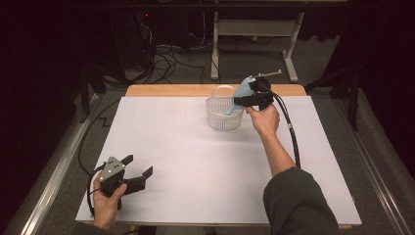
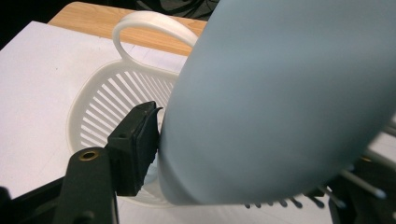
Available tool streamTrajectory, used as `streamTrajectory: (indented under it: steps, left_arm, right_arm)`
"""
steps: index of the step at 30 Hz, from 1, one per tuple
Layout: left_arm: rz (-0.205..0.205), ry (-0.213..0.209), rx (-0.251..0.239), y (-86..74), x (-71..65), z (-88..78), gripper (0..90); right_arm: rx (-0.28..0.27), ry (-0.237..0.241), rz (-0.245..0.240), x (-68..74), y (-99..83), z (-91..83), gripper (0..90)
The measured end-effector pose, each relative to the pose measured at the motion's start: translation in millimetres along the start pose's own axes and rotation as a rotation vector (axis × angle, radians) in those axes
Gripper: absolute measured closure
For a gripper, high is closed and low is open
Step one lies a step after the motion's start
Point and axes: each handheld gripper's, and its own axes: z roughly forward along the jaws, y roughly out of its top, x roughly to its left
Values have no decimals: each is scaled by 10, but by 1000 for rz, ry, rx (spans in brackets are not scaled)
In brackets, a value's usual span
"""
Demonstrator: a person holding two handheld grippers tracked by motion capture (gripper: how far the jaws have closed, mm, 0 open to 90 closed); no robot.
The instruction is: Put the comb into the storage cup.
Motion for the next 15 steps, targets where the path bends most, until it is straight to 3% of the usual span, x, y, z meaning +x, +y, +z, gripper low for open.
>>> streamTrajectory:
  steps: [15]
  left_arm:
    - [4, -6, 3, 8, -4, 24, 159]
  right_arm:
    - [-7, 25, 23, -90, -133, 25, 312]
